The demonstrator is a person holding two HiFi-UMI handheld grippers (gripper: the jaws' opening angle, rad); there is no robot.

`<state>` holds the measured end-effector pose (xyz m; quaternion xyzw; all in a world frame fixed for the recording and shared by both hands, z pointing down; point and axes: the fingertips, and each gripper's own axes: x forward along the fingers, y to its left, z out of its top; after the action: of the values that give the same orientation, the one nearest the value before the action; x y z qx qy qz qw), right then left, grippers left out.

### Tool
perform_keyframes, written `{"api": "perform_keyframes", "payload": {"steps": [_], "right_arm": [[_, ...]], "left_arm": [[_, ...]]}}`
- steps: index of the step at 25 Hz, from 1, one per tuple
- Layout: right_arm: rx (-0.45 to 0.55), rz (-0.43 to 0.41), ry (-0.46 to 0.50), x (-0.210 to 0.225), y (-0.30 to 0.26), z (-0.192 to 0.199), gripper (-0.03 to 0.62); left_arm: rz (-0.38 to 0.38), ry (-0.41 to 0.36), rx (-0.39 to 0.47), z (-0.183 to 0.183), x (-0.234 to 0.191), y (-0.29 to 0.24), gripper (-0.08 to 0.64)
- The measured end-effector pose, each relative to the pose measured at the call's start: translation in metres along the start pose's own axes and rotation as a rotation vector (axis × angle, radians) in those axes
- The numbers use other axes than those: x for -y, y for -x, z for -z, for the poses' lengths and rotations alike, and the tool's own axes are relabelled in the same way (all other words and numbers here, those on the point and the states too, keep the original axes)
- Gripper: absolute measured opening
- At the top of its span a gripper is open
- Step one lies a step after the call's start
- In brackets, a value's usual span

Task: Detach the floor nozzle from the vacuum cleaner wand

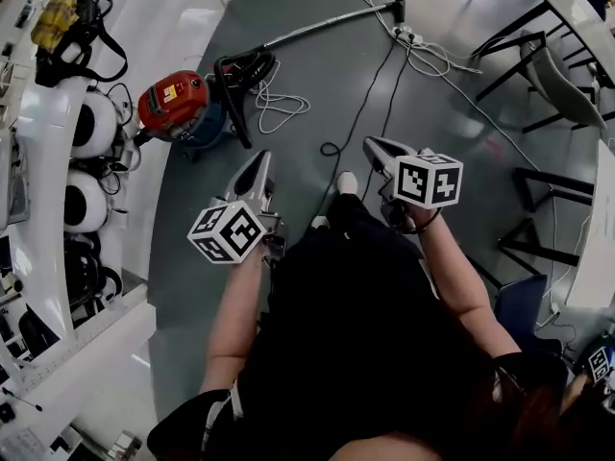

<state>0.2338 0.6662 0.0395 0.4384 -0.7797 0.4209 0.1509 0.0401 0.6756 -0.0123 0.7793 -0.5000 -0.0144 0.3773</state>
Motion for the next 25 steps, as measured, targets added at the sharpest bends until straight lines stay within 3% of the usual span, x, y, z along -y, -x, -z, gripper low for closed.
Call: {"api": "perform_keyframes", "payload": {"steps": [7, 12, 16, 25], "right_arm": [[-0.038, -0.067, 0.069, 0.028, -0.017, -0.054, -0.002], [-0.047, -0.067, 0.060, 0.063, -0.027, -0.080, -0.002], [-0.065, -0.101, 0.043, 0.064, -0.039, -0.085, -0.002], [-0.115, -0.114, 0.077, 0.053, -0.088, -0.108, -0.002]], "left_arm": [[-0.068, 0.018, 0.043, -0.019, 0.003, -0.063, 0.011], [-0.060, 0.017, 0.029, -0.024, 0.021, -0.098, 0.011], [-0.107, -0.005, 0.004, -0.025, 0.015, -0.104, 0.011], [-0.152, 0.033, 0.005, -0.050, -0.021, -0.116, 0.011]]}}
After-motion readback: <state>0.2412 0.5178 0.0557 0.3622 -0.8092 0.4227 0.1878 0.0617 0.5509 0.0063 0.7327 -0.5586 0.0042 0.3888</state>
